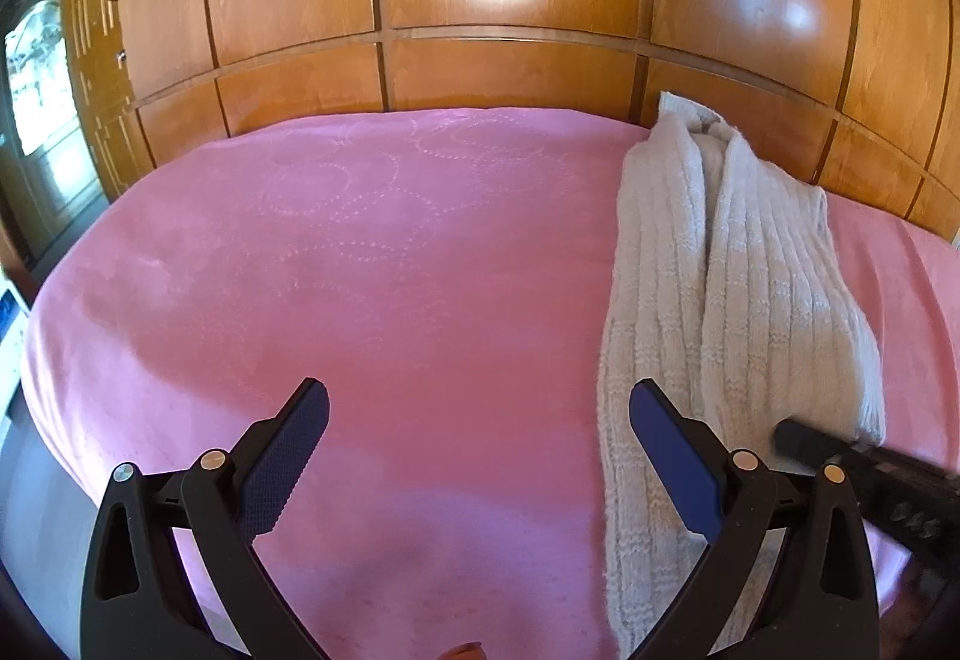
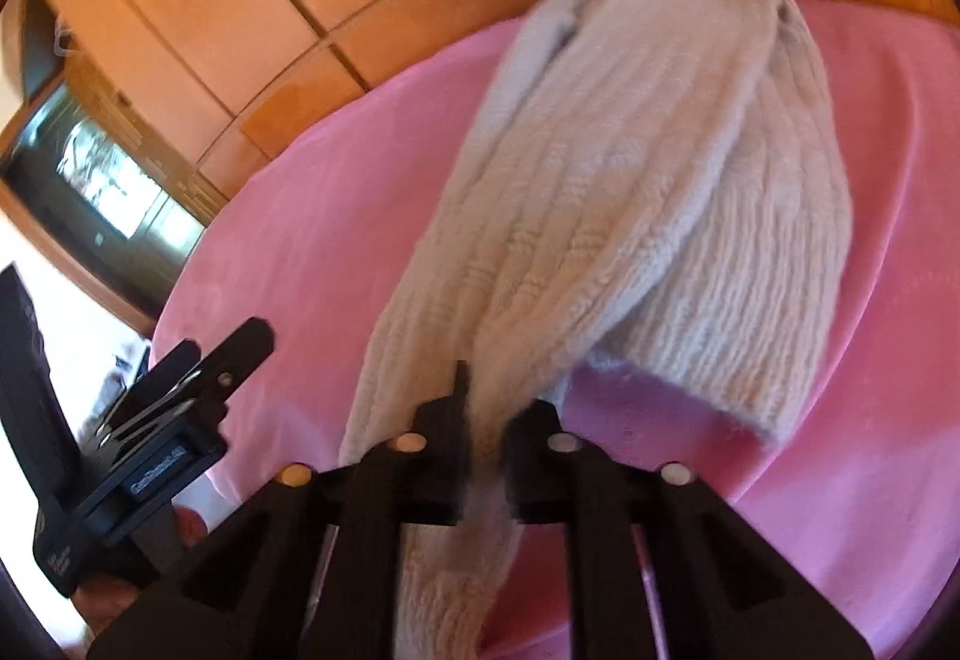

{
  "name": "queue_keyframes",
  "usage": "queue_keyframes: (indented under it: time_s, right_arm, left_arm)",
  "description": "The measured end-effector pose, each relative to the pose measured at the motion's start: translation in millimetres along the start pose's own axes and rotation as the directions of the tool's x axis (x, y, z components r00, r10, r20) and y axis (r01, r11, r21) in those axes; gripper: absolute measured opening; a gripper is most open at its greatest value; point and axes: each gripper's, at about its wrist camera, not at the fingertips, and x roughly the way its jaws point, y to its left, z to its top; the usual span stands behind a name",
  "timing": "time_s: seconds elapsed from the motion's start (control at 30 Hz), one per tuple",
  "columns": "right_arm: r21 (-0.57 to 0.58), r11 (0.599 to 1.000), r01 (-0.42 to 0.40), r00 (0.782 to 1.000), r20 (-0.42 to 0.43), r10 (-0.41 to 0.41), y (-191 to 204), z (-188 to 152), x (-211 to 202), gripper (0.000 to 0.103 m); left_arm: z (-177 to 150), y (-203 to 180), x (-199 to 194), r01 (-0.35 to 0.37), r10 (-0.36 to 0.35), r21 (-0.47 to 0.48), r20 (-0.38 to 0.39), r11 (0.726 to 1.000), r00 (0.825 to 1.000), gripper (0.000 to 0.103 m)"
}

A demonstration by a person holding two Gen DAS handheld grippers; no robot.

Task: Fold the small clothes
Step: 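Grasp the sweater hem with the right gripper and pull it open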

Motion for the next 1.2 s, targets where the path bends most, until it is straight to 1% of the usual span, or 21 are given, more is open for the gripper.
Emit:
queue_keyframes:
  time_s: [0.07, 0.17, 0.27, 0.3, 0.37, 0.47, 0.57, 0.6, 0.63, 0.73, 0.77, 0.8, 0.83, 0.9, 0.97, 1.0, 1.03, 1.07, 1.1, 1.13, 1.2]
  right_arm:
    - [-0.039, 0.999, 0.008, 0.998, 0.063, -0.006, 2, 4, -24, 0.007]
    - [-0.052, 0.996, 0.075, 0.984, 0.169, -0.065, -9, 19, -67, 0.007]
    - [-0.016, 0.982, 0.191, 0.944, 0.279, -0.179, -38, 38, -114, 0.007]
    - [0.003, 0.973, 0.232, 0.927, 0.303, -0.222, -48, 44, -128, 0.007]
    - [0.054, 0.936, 0.349, 0.873, 0.344, -0.345, -78, 57, -153, 0.007]
    - [0.150, 0.870, 0.471, 0.800, 0.344, -0.492, -129, 73, -177, 0.007]
    - [0.231, 0.768, 0.597, 0.711, 0.290, -0.640, -187, 86, -185, 0.006]
    - [0.267, 0.719, 0.642, 0.673, 0.255, -0.695, -210, 92, -185, 0.006]
    - [0.297, 0.685, 0.665, 0.651, 0.220, -0.727, -229, 95, -185, 0.007]
    - [0.355, 0.619, 0.701, 0.620, 0.125, -0.774, -273, 103, -178, 0.007]
    - [0.366, 0.602, 0.710, 0.614, 0.098, -0.783, -287, 104, -177, 0.009]
    - [0.369, 0.597, 0.712, 0.613, 0.087, -0.785, -291, 103, -175, 0.014]
    - [0.369, 0.590, 0.718, 0.612, 0.071, -0.788, -295, 101, -172, 0.032]
    - [0.363, 0.599, 0.714, 0.617, 0.079, -0.783, -289, 96, -172, 0.057]
    - [0.332, 0.622, 0.710, 0.629, 0.100, -0.771, -269, 88, -173, 0.057]
    - [0.323, 0.648, 0.690, 0.652, 0.112, -0.750, -260, 78, -174, 0.058]
    - [0.302, 0.707, 0.640, 0.708, 0.127, -0.695, -245, 70, -172, 0.059]
    - [0.280, 0.753, 0.596, 0.753, 0.132, -0.645, -236, 74, -167, 0.059]
    - [0.255, 0.797, 0.548, 0.797, 0.130, -0.590, -222, 71, -161, 0.059]
    - [0.228, 0.850, 0.476, 0.852, 0.120, -0.509, -206, 62, -153, 0.059]
    - [0.199, 0.921, 0.334, 0.930, 0.092, -0.357, -181, 46, -135, 0.059]
  left_arm:
    - [0, -2, 1, 0.003, -0.003, 0.010, -0.002, 1.000, 1.000, 0.099]
    - [-1, -4, 1, 0.001, -0.001, 0.027, -0.003, 1.000, 1.000, 0.099]
    - [-2, -6, 4, 0.007, -0.007, 0.037, -0.014, 0.999, 1.000, 0.099]
    - [-1, -7, 6, 0.009, -0.009, 0.041, -0.019, 0.999, 1.000, 0.099]
    - [-2, -9, 9, 0.022, -0.020, 0.044, -0.034, 0.999, 0.999, 0.099]
    - [-3, -12, 15, 0.037, -0.035, 0.043, -0.055, 0.998, 0.998, 0.099]
    - [-5, -16, 21, 0.065, -0.061, 0.041, -0.078, 0.997, 0.995, 0.099]
    - [-6, -18, 22, 0.084, -0.080, 0.038, -0.085, 0.996, 0.993, 0.099]
    - [-7, -20, 25, 0.132, -0.127, 0.040, -0.099, 0.990, 0.987, 0.099]
    - [-11, -30, 29, 0.181, -0.171, 0.078, -0.121, 0.980, 0.978, 0.099]
    - [-13, -36, 34, 0.210, -0.193, 0.094, -0.165, 0.973, 0.967, 0.099]
    - [-15, -38, 37, 0.224, -0.202, 0.099, -0.190, 0.970, 0.961, 0.099]
    - [-19, -42, 41, 0.242, -0.217, 0.101, -0.214, 0.965, 0.952, 0.099]
    - [-21, -44, 44, 0.239, -0.213, 0.102, -0.215, 0.966, 0.953, 0.099]
    - [-25, -44, 47, 0.254, -0.233, 0.073, -0.216, 0.964, 0.948, 0.099]
    - [-27, -45, 47, 0.263, -0.243, 0.066, -0.220, 0.962, 0.945, 0.098]
    - [-28, -46, 46, 0.267, -0.246, 0.072, -0.217, 0.961, 0.945, 0.097]
    - [-29, -49, 45, 0.273, -0.249, 0.090, -0.213, 0.958, 0.945, 0.093]
    - [-28, -53, 46, 0.279, -0.253, 0.104, -0.212, 0.954, 0.944, 0.085]
    - [-30, -57, 44, 0.293, -0.264, 0.122, -0.209, 0.948, 0.942, 0.081]
    - [-30, -62, 43, 0.313, -0.283, 0.139, -0.197, 0.940, 0.939, 0.058]
